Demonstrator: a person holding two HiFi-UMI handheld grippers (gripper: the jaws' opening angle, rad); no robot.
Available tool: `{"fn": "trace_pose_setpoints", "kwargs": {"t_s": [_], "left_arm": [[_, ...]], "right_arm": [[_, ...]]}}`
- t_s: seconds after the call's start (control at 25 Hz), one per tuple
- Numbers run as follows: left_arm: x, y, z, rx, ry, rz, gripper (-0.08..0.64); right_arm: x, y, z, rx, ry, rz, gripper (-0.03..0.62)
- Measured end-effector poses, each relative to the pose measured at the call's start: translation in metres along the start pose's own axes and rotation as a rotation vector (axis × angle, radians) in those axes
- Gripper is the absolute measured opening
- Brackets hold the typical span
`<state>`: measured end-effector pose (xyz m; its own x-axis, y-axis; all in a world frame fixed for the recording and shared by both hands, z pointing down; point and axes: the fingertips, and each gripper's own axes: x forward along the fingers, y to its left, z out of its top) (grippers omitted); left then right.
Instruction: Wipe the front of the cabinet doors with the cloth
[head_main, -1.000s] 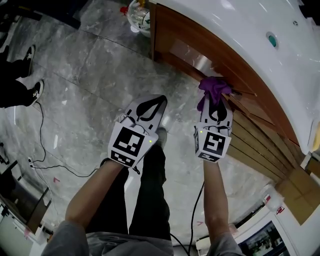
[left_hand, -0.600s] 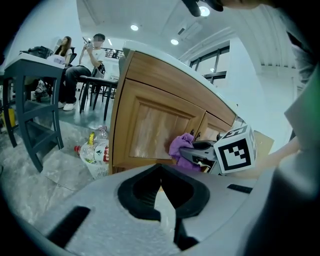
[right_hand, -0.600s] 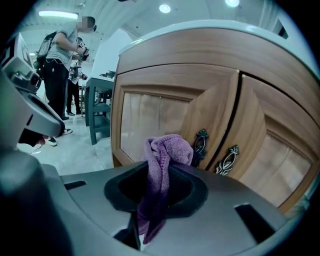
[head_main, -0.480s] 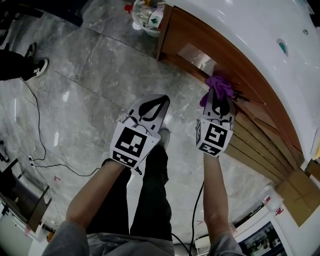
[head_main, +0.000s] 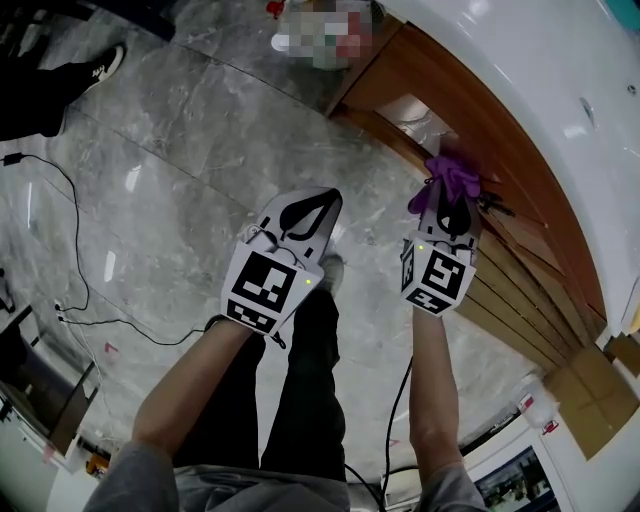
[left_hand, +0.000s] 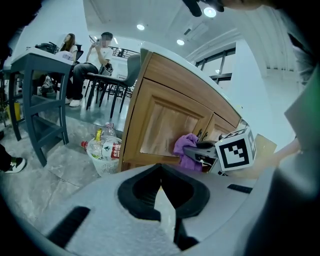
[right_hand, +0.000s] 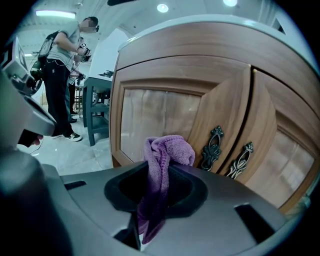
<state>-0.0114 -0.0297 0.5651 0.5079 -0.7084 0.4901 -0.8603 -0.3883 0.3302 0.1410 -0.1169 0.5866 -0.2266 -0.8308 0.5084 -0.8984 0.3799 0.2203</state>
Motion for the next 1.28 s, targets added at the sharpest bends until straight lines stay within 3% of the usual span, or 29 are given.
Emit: {"fn": "trace_pose_setpoints", "kwargs": {"t_s": [1.28], "left_arm": [[-0.012,0.044,-0.006,-0.048,0.002,0.018,0.009]], "right_arm": [[0.024,0.053,0.032,-0.055,-0.052,0.058,0.081]]}}
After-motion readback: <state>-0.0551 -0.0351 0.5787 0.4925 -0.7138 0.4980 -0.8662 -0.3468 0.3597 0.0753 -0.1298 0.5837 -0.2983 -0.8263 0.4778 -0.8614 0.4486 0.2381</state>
